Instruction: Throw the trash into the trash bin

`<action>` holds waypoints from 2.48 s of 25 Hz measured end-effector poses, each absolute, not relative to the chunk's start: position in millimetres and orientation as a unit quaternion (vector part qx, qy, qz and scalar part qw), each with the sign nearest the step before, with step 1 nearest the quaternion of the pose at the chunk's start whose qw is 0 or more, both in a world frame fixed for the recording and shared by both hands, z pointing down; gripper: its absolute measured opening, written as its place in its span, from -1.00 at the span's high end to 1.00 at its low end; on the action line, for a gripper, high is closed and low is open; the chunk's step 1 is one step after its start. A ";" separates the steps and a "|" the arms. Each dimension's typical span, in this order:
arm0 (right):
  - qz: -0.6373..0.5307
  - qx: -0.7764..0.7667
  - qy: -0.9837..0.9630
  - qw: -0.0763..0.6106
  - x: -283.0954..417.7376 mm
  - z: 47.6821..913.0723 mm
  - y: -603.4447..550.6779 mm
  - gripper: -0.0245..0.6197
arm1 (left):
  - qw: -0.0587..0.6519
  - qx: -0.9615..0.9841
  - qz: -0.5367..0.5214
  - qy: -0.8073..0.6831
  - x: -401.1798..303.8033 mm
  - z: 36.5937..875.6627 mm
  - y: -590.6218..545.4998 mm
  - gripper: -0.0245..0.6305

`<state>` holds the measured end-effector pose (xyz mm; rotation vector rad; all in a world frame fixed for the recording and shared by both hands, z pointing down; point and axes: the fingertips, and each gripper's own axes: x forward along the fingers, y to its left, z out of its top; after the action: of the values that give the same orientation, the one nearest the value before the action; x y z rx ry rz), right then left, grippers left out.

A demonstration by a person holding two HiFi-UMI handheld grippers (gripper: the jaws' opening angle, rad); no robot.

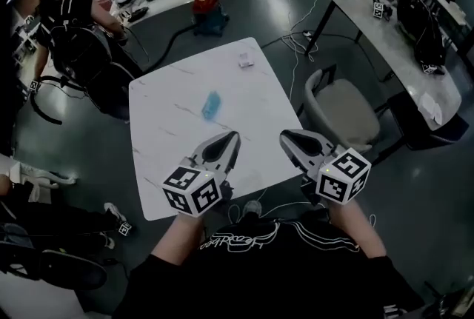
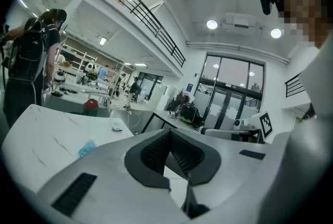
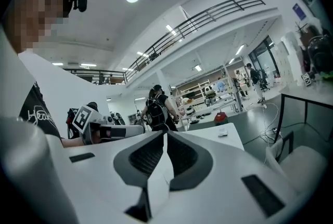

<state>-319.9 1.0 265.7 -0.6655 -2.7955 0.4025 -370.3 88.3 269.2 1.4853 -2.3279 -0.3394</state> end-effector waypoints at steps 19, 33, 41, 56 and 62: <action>0.163 -0.193 -0.945 0.208 -439.0 343.8 -8.8 0.78 | 0.262 0.452 -0.070 -0.850 -556.9 383.9 116.3 0.53; 0.196 -0.154 -0.934 0.257 -435.8 387.8 -34.2 0.78 | 0.388 0.420 0.051 -0.819 -602.1 529.3 113.5 0.15; 0.208 -0.137 -0.931 0.265 -426.1 400.1 -42.8 0.78 | 0.405 0.391 0.137 -0.815 -607.5 570.6 118.5 0.15; 0.223 -0.117 -0.932 0.260 -401.5 398.7 -56.0 0.78 | 0.412 0.375 0.157 -0.815 -608.3 569.1 124.0 0.74; 0.223 -0.115 -0.934 0.255 -391.9 395.6 -59.1 0.78 | 0.385 0.374 0.125 -0.834 -605.1 544.7 125.7 0.78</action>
<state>-391.9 -59.1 395.6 -0.3128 -2.5359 0.6050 -605.1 125.7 544.7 0.9519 -2.1253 0.3192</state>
